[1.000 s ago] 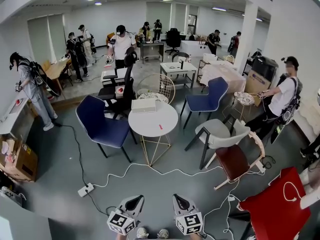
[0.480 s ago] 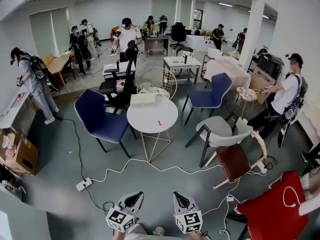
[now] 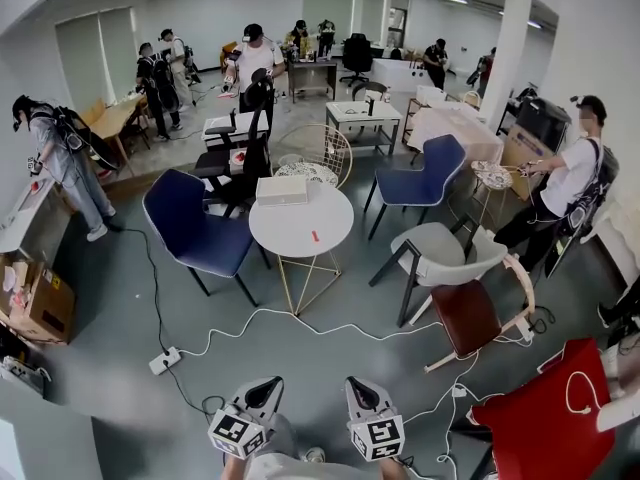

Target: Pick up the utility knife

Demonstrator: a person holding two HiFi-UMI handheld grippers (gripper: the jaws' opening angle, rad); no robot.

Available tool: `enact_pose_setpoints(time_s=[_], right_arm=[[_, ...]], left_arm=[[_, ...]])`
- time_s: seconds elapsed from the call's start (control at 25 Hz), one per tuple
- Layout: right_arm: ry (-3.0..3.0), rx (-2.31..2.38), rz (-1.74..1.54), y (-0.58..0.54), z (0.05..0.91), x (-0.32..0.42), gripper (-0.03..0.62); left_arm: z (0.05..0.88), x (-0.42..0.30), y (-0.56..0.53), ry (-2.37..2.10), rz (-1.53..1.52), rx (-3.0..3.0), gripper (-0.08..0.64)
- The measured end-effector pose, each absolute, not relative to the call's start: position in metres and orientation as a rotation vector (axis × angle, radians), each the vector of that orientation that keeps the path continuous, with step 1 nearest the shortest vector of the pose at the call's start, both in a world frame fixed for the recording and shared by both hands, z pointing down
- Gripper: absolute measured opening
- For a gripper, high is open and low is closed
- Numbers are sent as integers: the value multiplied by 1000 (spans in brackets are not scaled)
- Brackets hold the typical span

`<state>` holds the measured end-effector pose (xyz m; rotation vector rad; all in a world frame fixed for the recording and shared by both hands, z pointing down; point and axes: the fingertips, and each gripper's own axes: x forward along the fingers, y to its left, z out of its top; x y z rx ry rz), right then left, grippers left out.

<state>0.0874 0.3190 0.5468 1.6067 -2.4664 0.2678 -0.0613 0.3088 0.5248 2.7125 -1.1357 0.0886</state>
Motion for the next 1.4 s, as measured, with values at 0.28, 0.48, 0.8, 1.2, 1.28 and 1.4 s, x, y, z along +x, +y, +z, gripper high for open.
enact_pose_setpoints(time_s=[0.28,0.48,0.8,1.2,1.28,1.4], right_arm=[[-2457,1599,275,303,553,87,17],[-2447,1595,289,283,560,87,17],[-2418,1603,281,226,566,86,17],[-2401,1564,279,126,561,65,17],[-2399,1550,277,104,559,59,17],[-2393,1535,276,69,556,52,17]], left_arm=[[528,-64,292,-1135,80,2703,12],[539,-60,272,-1113,71,2679,12],[545,-58,208,-1070,44,2683,12],[545,-75,109,-1064,27,2658,12],[542,-78,86,-1063,20,2657,12],[540,-80,54,-1050,16,2657,12]])
